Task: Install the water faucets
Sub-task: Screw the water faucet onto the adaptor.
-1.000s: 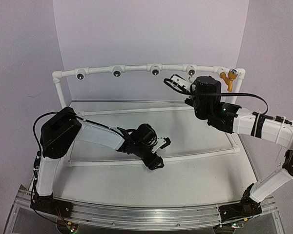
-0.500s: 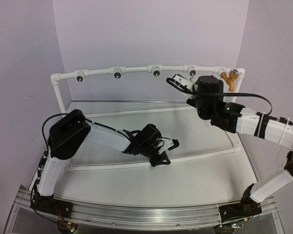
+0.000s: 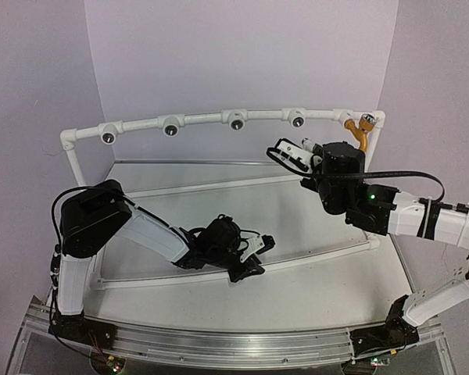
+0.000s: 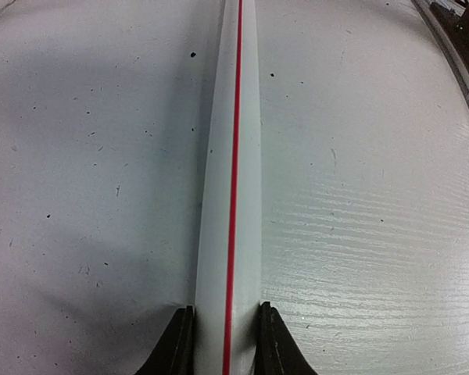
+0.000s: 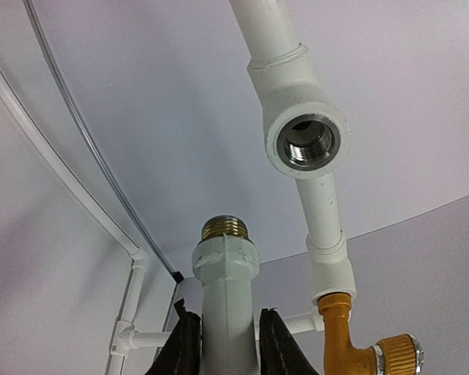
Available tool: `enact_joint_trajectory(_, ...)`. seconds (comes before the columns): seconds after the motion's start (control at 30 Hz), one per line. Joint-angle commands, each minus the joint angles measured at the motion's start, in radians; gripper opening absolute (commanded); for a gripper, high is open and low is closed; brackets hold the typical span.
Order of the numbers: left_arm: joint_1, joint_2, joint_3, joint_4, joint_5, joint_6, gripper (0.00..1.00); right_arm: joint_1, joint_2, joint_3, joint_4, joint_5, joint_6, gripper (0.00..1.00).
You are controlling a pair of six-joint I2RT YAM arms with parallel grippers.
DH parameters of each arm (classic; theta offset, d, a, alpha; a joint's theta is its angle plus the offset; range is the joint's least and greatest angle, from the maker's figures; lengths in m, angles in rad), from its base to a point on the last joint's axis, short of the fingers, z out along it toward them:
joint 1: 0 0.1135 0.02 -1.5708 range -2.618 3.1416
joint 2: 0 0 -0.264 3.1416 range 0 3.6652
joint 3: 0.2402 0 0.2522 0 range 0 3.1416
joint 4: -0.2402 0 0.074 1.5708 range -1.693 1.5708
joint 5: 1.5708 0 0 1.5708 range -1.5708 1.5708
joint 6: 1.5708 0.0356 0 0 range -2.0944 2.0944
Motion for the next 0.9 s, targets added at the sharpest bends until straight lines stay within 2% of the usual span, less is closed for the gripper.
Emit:
enact_joint_trajectory(0.0,0.015,0.061,-0.096,-0.208,-0.131,-0.104,0.00,0.018,-0.012,0.020,0.171,0.038,-0.082,0.00)
enact_joint_trajectory(0.43,0.016,0.133,-0.085,-0.180,-0.159,-0.127,0.00,0.010,0.074,0.018,0.470,0.037,-0.297,0.00)
enact_joint_trajectory(0.87,0.014,0.144,-0.079,-0.182,-0.160,-0.127,0.00,0.006,0.110,0.059,0.504,0.025,-0.326,0.00)
